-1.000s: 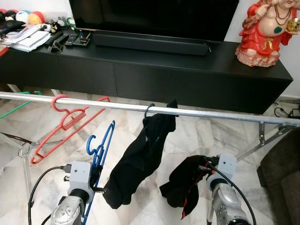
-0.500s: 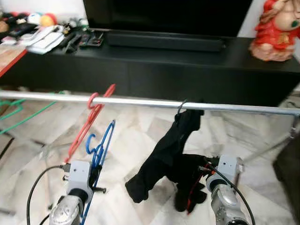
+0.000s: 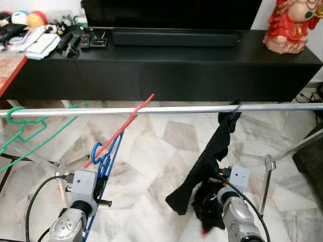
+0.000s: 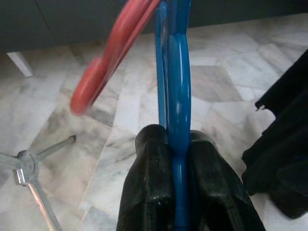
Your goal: Hang hanger
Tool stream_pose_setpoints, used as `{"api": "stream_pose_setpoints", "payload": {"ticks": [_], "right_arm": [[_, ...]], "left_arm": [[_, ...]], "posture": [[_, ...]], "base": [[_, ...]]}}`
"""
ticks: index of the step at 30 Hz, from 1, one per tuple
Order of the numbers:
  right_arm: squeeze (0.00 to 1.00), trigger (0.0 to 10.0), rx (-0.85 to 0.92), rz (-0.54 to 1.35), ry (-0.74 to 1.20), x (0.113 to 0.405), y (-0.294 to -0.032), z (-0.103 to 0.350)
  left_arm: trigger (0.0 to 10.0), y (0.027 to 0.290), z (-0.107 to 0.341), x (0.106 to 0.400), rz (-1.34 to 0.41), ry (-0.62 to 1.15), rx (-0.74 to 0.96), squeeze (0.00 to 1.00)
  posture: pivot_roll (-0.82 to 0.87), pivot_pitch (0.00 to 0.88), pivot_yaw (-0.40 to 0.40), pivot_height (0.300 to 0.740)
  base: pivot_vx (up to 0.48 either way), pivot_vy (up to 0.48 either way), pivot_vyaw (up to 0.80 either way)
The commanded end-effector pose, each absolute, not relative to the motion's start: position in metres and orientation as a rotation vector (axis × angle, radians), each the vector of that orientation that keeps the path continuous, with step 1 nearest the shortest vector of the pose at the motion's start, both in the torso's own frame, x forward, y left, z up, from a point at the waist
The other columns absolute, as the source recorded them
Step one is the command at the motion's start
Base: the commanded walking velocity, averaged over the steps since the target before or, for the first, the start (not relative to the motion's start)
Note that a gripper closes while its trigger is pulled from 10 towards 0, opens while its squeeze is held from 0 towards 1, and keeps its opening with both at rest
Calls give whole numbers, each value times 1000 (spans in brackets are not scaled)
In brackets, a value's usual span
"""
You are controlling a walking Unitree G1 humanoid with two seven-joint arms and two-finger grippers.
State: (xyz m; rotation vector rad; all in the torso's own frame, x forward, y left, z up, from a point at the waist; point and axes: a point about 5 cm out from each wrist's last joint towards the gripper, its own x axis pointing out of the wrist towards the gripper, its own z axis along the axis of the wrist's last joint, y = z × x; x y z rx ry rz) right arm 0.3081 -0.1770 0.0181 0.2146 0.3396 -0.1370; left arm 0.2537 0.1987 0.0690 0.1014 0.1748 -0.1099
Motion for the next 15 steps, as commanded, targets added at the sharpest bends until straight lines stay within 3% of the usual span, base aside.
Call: {"api": "stream_pose_setpoints", "payload": {"ticks": [1, 11, 15], "right_arm": [[0, 10000, 224, -152, 348, 307, -179, 16], [0, 10000, 213, -149, 346, 306, -179, 16], [0, 10000, 214, -149, 337, 306, -179, 17]], "left_arm": [[10000, 199, 68, 251, -122, 184, 113, 0], [10000, 194, 70, 251, -162, 174, 118, 0], [10000, 194, 70, 251, -164, 174, 132, 0]], "posture": [[62, 181, -34, 740], [64, 180, -30, 740], [68, 182, -31, 740]], "base": [[0, 0, -788], [0, 0, -743], [0, 0, -130]]}}
